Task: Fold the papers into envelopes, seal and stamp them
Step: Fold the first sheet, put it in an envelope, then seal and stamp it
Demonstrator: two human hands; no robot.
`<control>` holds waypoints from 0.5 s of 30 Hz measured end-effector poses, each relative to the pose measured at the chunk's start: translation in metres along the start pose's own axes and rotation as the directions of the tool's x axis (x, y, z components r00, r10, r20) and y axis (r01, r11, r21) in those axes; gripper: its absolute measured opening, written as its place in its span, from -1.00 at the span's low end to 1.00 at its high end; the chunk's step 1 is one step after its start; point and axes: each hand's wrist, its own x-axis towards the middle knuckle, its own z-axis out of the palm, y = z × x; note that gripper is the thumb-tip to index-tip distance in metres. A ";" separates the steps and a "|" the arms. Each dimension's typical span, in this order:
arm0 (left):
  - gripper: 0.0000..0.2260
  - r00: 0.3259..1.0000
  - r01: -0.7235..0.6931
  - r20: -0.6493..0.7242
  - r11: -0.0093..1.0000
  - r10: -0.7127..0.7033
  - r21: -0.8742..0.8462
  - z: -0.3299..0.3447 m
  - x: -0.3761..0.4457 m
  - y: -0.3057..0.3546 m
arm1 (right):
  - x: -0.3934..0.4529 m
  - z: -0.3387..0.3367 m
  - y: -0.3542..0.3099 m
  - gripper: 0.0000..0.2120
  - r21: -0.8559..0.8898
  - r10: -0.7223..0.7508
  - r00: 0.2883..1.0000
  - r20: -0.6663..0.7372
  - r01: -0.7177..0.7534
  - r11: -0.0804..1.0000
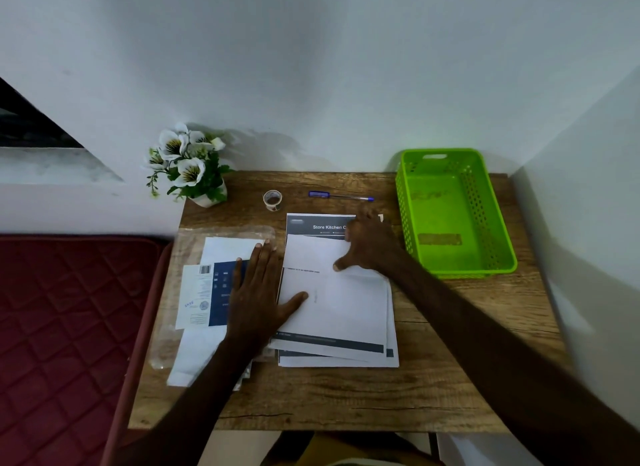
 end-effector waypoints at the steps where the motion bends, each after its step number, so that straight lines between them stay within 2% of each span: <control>1: -0.14 1.000 0.000 -0.011 1.000 0.000 -0.012 0.001 -0.001 0.000 | 0.001 0.000 0.000 -0.14 0.016 0.004 1.000 0.024 -0.005 1.000; 7: -0.15 0.999 0.008 -0.039 1.000 -0.009 -0.030 0.002 -0.004 0.003 | -0.001 -0.005 0.000 -0.19 0.101 -0.004 1.000 0.018 0.002 0.995; 11: -0.15 0.999 0.013 -0.038 1.000 -0.014 -0.019 0.002 -0.005 0.004 | -0.001 -0.005 -0.007 -0.34 0.125 -0.019 1.000 0.019 0.016 0.992; 15: -0.18 0.999 0.012 -0.032 1.000 -0.012 -0.022 0.002 -0.005 0.006 | 0.001 -0.005 -0.008 -0.56 0.157 -0.093 0.996 -0.005 0.093 0.983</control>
